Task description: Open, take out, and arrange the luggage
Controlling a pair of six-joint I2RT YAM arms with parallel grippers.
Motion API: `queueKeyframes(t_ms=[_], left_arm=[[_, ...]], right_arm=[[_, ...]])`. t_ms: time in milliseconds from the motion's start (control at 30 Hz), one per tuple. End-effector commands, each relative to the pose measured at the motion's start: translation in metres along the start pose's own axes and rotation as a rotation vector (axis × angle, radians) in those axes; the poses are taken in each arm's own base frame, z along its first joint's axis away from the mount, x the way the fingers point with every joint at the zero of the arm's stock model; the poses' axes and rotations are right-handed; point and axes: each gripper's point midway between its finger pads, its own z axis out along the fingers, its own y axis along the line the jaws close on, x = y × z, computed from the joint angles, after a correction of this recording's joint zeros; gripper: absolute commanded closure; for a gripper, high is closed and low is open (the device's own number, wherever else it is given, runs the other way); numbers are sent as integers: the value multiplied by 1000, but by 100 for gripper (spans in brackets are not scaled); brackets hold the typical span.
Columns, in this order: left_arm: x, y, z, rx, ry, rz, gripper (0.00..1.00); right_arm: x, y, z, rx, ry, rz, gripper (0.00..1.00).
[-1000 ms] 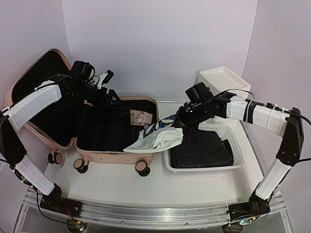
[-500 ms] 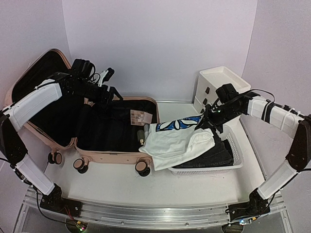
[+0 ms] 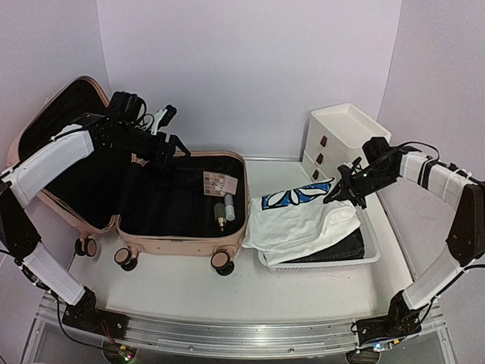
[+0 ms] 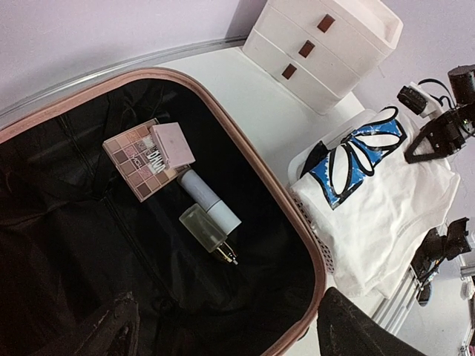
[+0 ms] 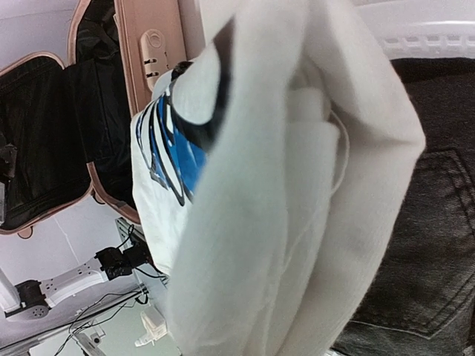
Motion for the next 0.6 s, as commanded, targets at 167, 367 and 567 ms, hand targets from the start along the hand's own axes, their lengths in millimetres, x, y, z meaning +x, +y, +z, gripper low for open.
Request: queueKeyframes(t_ms=[167, 367, 567], left_arm=[[-18, -8, -17, 5, -80, 23, 17], [-18, -9, -16, 13, -76, 16, 17], [-16, -7, -15, 6, -72, 11, 17]], right_arm=[[-2, -17, -19, -49, -29, -50, 100], [-5, -33, -17, -21, -58, -55, 100], [-10, -46, -15, -2, -73, -56, 100]])
